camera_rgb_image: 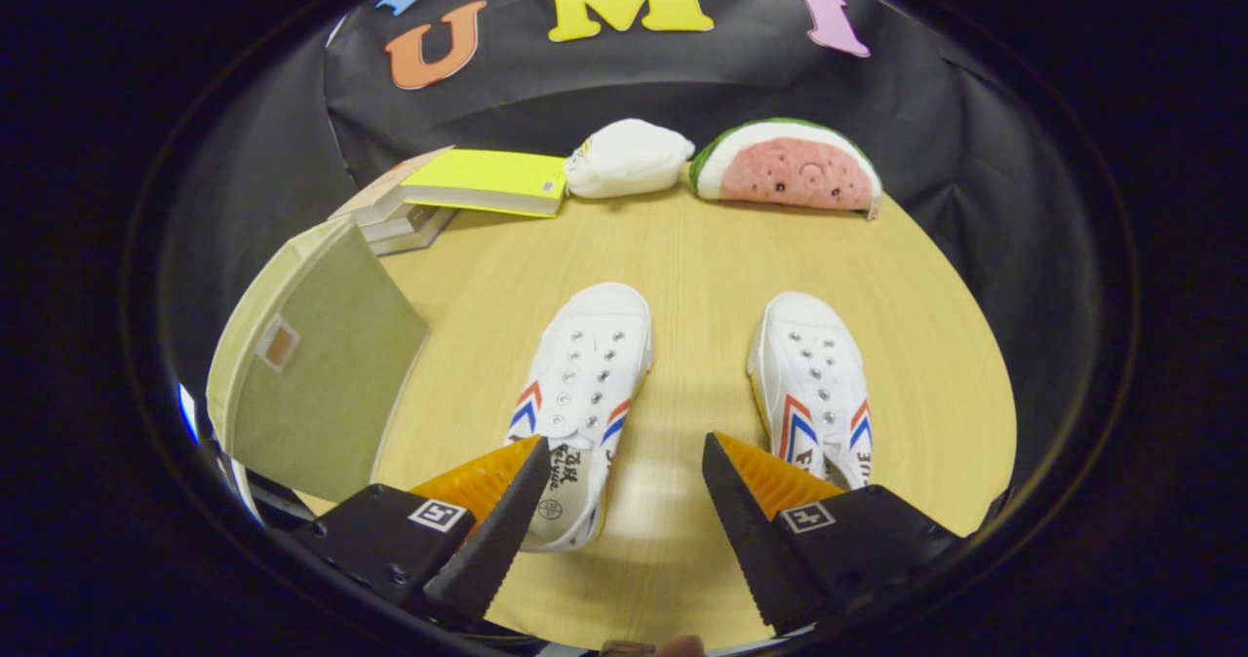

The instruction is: Open the storage box then place both shoes into the box .Put the left shoe in first, then the right shoe, with the right side of both shoes facing outward in a uniform manner.

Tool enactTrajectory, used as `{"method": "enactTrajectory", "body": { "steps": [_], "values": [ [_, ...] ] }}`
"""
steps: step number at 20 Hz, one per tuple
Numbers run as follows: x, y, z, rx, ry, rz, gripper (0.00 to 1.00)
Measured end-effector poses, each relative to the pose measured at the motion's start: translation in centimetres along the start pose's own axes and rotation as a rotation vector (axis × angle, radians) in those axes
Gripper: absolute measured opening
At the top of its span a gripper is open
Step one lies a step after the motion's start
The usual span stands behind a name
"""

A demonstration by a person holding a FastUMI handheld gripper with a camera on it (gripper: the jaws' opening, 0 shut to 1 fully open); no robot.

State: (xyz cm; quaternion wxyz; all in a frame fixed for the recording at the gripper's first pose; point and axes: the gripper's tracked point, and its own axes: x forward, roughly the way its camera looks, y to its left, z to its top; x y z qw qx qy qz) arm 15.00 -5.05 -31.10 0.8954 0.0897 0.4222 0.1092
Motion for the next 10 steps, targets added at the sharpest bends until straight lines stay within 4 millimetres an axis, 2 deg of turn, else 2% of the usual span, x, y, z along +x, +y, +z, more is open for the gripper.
{"method": "enactTrajectory", "body": {
  "steps": [6, 10],
  "values": [
    [3.2, 0.9, -0.6, 0.053, 0.104, 0.058, 0.94],
    [3.6, 1.6, -0.7, 0.100, 0.133, 0.109, 0.67]
  ]
}}
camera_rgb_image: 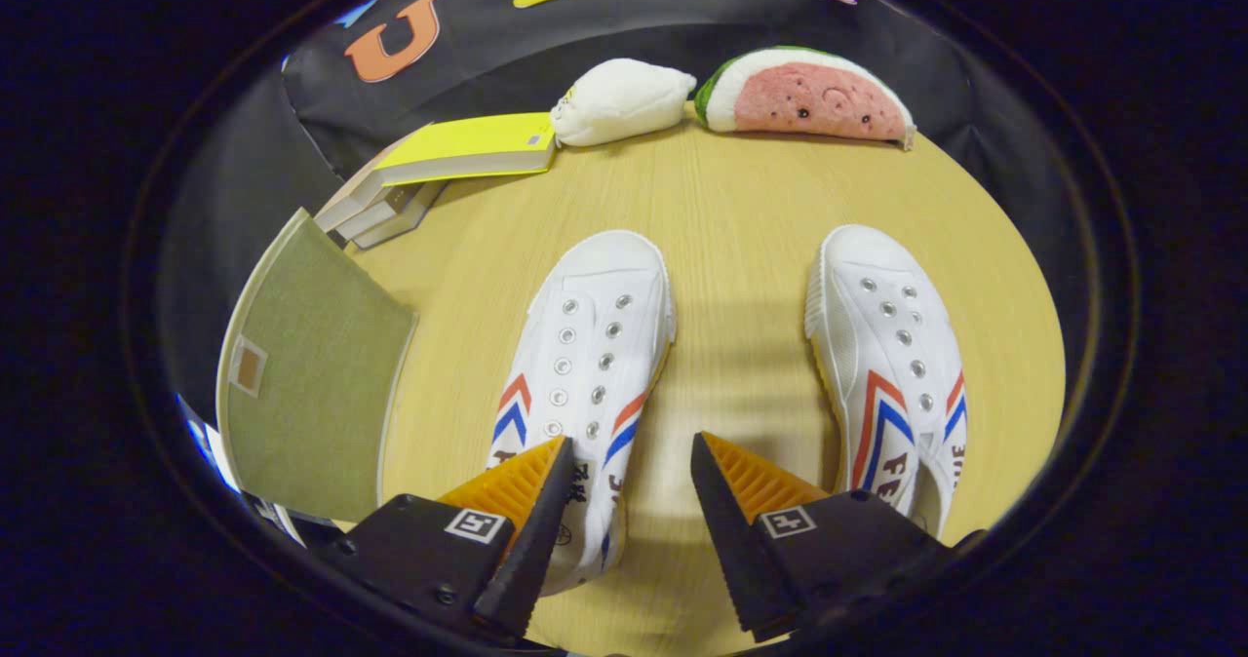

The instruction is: Open the storage box then place both shoes into the box .Put the left shoe in first, then the right shoe, with the right side of both shoes facing outward in a uniform manner.

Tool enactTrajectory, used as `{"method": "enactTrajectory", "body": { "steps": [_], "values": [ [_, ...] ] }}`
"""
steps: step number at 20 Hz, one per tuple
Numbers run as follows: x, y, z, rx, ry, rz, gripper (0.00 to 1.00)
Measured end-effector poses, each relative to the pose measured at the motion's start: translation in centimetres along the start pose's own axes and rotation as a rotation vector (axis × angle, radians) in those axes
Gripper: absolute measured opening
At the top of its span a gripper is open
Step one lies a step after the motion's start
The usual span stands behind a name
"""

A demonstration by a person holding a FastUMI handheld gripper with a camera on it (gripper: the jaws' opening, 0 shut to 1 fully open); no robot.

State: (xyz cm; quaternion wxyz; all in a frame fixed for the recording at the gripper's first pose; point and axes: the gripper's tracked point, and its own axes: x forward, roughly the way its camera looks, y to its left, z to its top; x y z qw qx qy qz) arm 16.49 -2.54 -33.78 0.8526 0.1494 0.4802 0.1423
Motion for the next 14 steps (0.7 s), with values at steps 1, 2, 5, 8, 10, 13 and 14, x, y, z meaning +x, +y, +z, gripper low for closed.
{"method": "enactTrajectory", "body": {
  "steps": [1, 2, 5, 8, 10, 13, 14],
  "values": [
    [0.1, 0.2, 0.0, 0.012, 0.008, 0.016, 0.60],
    [0.1, 0.6, 0.0, 0.025, 0.017, 0.034, 0.54],
    [-0.1, 1.1, 0.1, 0.048, 0.029, 0.031, 0.33],
    [-0.3, 1.3, 0.2, 0.097, 0.021, 0.015, 0.12],
    [-0.9, 1.5, 0.1, 0.141, 0.018, 0.007, 0.07],
    [-3.4, 2.8, 0.0, 0.212, -0.008, -0.003, 0.06],
    [-4.6, 3.5, 0.1, 0.241, -0.020, 0.002, 0.06]
  ]
}}
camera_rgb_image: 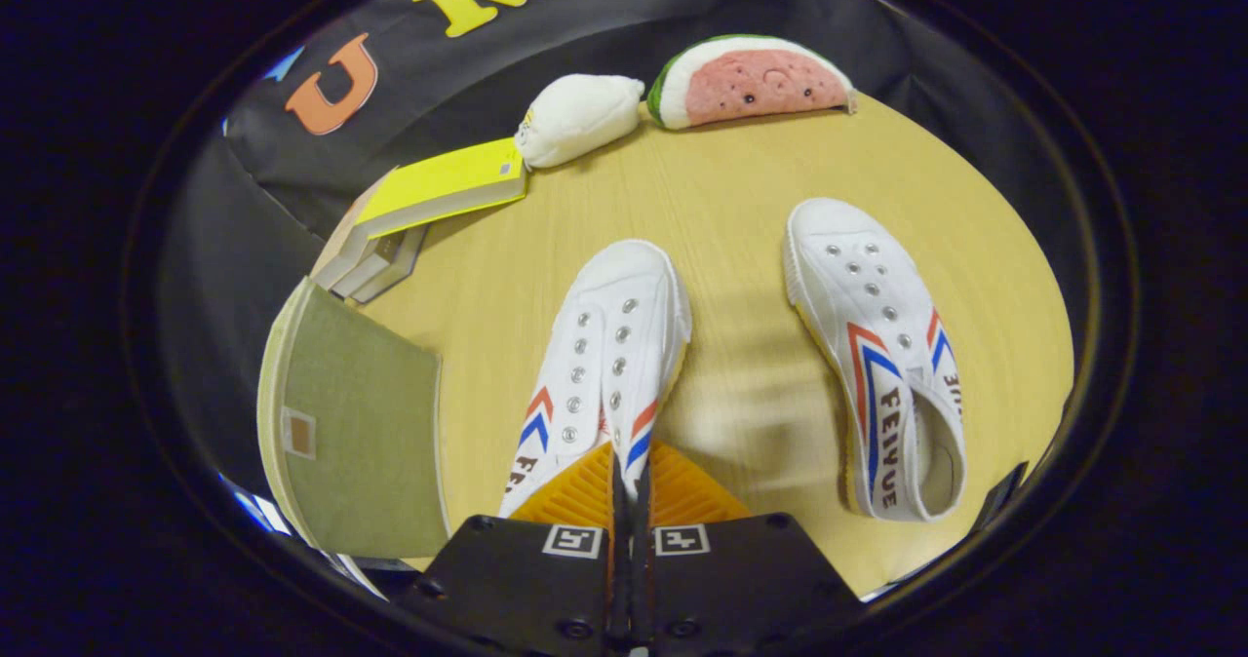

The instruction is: Open the storage box then place both shoes into the box .Put the left shoe in first, then the right shoe, with the right side of both shoes facing outward in a uniform manner.

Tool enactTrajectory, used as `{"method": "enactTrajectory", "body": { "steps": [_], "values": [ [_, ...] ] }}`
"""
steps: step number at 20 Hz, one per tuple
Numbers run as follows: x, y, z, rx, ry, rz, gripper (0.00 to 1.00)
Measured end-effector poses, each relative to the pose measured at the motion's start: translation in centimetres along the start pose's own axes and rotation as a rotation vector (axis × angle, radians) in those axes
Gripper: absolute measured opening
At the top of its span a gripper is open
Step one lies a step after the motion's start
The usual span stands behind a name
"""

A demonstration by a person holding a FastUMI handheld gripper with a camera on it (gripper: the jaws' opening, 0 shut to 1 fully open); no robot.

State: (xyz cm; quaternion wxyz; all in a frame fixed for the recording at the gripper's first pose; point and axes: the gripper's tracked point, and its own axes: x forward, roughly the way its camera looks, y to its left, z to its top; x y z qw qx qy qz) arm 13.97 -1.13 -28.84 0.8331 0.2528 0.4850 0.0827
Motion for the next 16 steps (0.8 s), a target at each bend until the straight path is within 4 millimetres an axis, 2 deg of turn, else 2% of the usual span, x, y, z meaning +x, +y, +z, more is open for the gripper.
{"method": "enactTrajectory", "body": {
  "steps": [4, 9, 12, 16],
  "values": [
    [-5.2, 4.0, 0.3, 0.049, -0.069, 0.035, 0.06],
    [-10.8, 11.6, 0.1, -0.009, -0.168, 0.083, 0.06],
    [-12.4, 17.2, -0.6, -0.062, -0.209, 0.108, 0.06],
    [-12.3, 24.2, -3.1, -0.148, -0.202, 0.162, 0.06]
  ]
}}
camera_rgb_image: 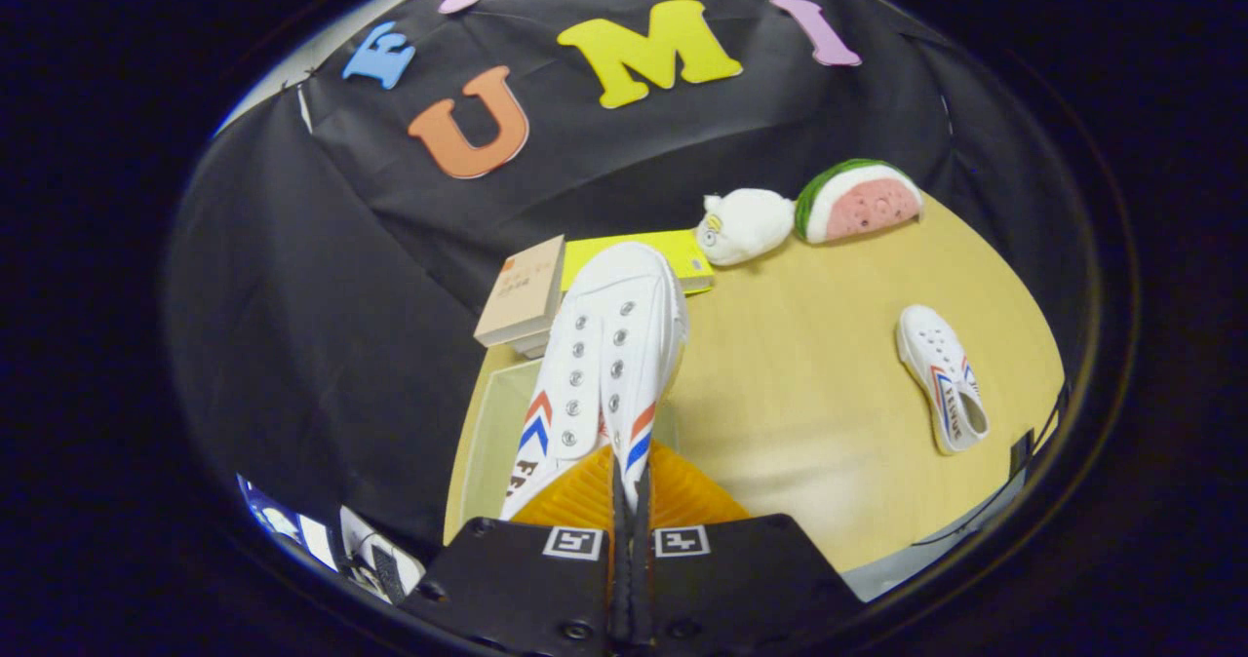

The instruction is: Open the storage box then place both shoes into the box .Put the left shoe in first, then the right shoe, with the right side of both shoes facing outward in a uniform manner.

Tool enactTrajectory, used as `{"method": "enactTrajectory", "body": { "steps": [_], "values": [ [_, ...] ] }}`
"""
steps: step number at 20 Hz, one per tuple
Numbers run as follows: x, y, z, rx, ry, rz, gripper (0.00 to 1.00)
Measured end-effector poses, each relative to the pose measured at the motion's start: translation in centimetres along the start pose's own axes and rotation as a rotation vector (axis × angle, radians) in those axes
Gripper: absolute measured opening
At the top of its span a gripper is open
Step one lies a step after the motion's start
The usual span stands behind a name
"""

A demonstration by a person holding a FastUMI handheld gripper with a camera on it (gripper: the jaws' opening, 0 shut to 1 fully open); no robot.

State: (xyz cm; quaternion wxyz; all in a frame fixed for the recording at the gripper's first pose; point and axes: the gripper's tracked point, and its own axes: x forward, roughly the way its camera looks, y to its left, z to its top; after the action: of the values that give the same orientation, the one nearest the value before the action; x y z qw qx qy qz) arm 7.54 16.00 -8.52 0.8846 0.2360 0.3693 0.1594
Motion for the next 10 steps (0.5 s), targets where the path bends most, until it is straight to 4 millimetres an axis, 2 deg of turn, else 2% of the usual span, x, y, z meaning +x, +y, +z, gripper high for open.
{"method": "enactTrajectory", "body": {
  "steps": [2, 6, 8, 10],
  "values": [
    [1.5, 2.7, -1.0, -0.027, 0.021, 0.020, 0.06],
    [5.4, 6.6, -3.5, -0.046, 0.072, 0.027, 0.06],
    [7.2, 7.8, -4.6, -0.038, 0.095, 0.026, 0.06],
    [8.9, 8.1, -5.7, -0.035, 0.124, 0.015, 0.06]
  ]
}}
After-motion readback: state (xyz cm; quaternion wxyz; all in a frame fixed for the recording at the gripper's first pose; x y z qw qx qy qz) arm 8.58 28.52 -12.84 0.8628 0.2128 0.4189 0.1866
